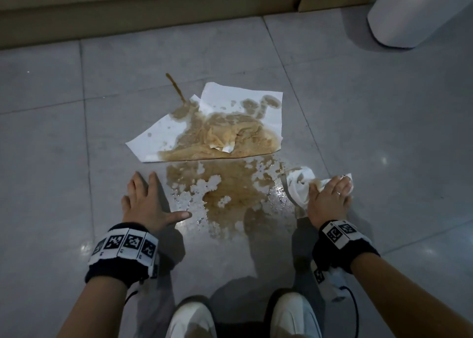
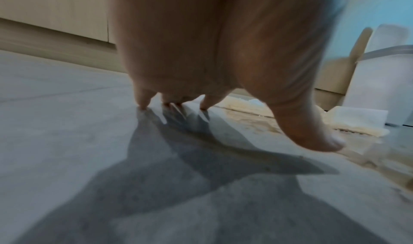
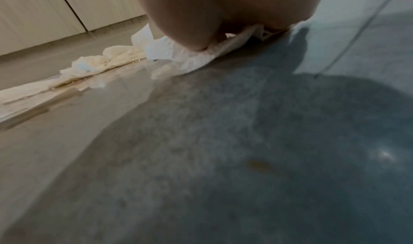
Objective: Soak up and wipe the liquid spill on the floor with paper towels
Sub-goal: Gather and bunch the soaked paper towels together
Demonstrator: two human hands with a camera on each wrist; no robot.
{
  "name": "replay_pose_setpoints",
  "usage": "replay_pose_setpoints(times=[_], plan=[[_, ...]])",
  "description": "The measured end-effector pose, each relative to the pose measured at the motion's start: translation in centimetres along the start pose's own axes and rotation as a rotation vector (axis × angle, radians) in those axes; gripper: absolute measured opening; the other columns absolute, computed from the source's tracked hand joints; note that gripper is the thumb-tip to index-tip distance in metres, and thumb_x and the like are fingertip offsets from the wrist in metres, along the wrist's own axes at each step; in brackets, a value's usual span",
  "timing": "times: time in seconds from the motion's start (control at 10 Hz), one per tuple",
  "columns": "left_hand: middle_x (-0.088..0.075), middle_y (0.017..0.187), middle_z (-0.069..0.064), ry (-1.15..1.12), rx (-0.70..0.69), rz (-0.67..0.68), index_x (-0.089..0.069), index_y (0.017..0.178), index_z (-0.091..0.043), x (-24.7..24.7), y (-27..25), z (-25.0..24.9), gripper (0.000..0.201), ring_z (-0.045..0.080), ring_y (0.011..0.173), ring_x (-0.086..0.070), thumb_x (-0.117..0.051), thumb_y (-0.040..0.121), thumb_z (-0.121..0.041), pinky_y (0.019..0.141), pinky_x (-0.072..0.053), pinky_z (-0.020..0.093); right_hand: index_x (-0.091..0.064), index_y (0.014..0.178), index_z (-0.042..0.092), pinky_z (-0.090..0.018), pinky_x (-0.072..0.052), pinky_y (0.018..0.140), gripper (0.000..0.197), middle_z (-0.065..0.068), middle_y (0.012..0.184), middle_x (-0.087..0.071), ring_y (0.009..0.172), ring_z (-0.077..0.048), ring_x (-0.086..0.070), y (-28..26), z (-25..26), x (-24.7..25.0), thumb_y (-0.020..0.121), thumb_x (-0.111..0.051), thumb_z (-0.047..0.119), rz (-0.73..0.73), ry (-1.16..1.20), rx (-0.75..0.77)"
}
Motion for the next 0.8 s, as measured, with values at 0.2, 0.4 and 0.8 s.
replay_pose_setpoints(times=[0.2, 0.4, 0.8], plan=[[0.030, 0.151, 0.014, 0.009, -0.032, 0.088, 0.019, 0.147, -0.017, -0.2, 0.0, 0.7, 0.141, 0.028, 0.141, 0.025, -0.072, 0.052, -0.069, 0.115, 0.004, 0.047, 0.002, 0.147, -0.002, -0.032, 0.006, 0.117, 0.062, -0.016, 0.157, 0.009, 0.146, -0.023, 0.008, -3.2, 3.4, 0.9, 0.101, -0.021, 0.033, 0.018, 0.123, 0.264], [0.039, 0.146, 0.015, 0.059, -0.048, 0.152, 0.028, 0.143, -0.017, -0.4, -0.3, 0.8, 0.151, 0.028, 0.137, 0.034, -0.080, 0.048, -0.063, 0.113, 0.010, 0.049, 0.022, 0.143, 0.005, -0.032, 0.020, 0.107, 0.089, -0.007, 0.140, 0.035, 0.131, -0.021, 0.032, -6.2, 9.3, -2.0, 0.072, 0.018, 0.059, 0.189, -0.043, 0.601], [0.041, 0.145, 0.014, 0.043, -0.022, 0.148, 0.030, 0.142, -0.018, -0.6, -0.3, 0.6, 0.154, 0.029, 0.136, 0.034, -0.082, 0.046, -0.061, 0.112, 0.012, 0.049, -0.001, 0.139, -0.003, -0.044, 0.014, 0.114, 0.083, -0.023, 0.153, -0.007, 0.139, -0.030, 0.008, -6.4, 10.5, -3.5, 0.085, 0.029, 0.052, 0.009, -0.318, 0.532]])
Point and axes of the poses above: each hand's wrist, its own y-axis towards the middle knuckle, its own x-axis out of the back of the hand, z = x × y, the point moved 4 cm from there along y, towards the middle knuckle
